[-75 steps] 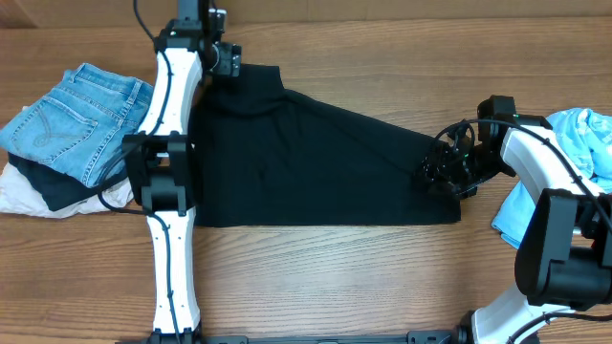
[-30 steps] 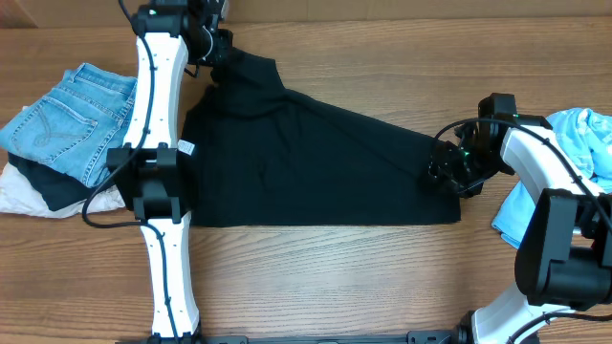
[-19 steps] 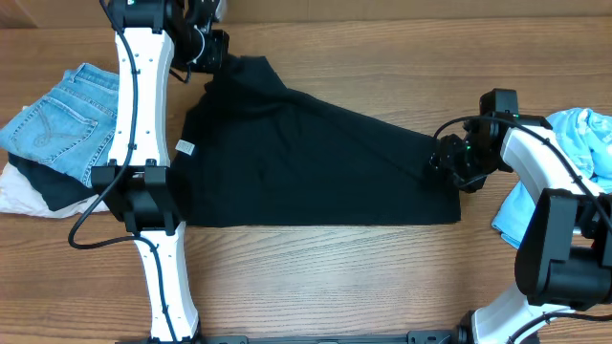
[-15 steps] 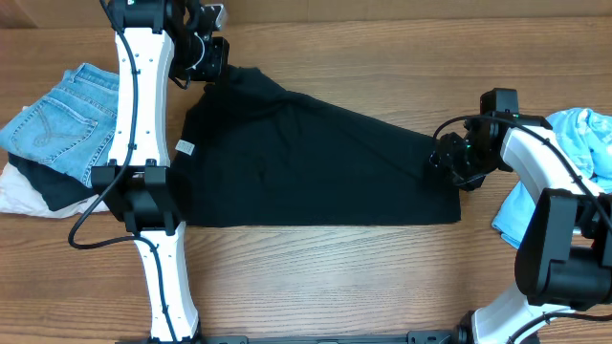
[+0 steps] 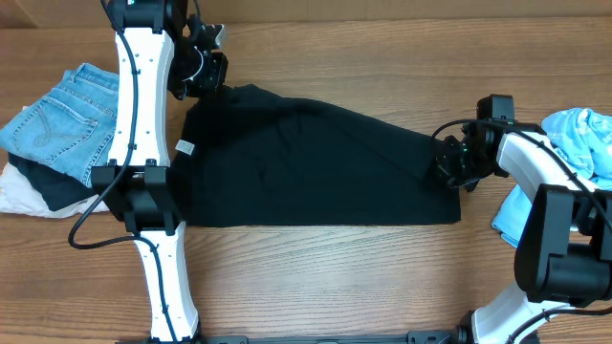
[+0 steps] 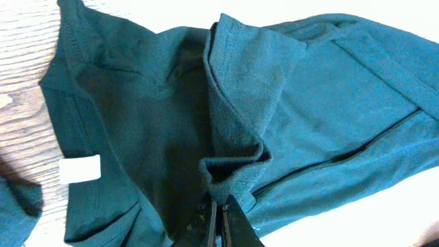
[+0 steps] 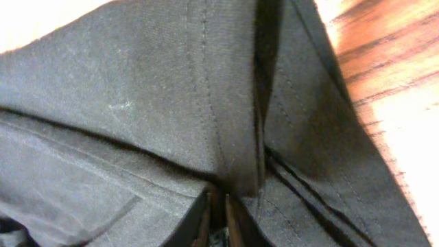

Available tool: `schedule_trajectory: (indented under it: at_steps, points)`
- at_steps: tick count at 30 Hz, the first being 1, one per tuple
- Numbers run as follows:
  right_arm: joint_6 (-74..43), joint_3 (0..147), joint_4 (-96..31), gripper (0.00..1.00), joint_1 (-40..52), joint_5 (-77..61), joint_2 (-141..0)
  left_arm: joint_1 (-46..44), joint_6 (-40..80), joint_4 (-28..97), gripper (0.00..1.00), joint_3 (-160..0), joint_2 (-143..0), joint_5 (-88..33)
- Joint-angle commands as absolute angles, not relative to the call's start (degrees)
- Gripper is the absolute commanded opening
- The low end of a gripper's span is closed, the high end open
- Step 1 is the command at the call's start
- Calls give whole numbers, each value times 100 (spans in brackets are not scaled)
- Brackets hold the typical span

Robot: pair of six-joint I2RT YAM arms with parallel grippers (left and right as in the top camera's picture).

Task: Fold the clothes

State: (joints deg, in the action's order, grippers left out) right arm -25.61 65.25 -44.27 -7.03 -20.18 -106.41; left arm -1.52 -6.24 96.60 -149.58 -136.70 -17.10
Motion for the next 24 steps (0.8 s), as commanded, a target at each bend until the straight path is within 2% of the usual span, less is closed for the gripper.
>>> schedule_trajectory:
  at_steps: [1, 13, 24]
  points:
    - [-2530, 6488, -4366, 4, -687, -1988, -10678, -158, -711, 9682, 4, -15061, -13288, -1306]
    - [-2228, 6525, -4250, 4, -1205, -1614, -10678, 183, -578, 9682, 4, -14899, -12938, -1050]
    - [-2226, 6532, -4278, 4, -1240, -1699, -10678, 183, -600, 9684, 4, -13537, -12938, -963]
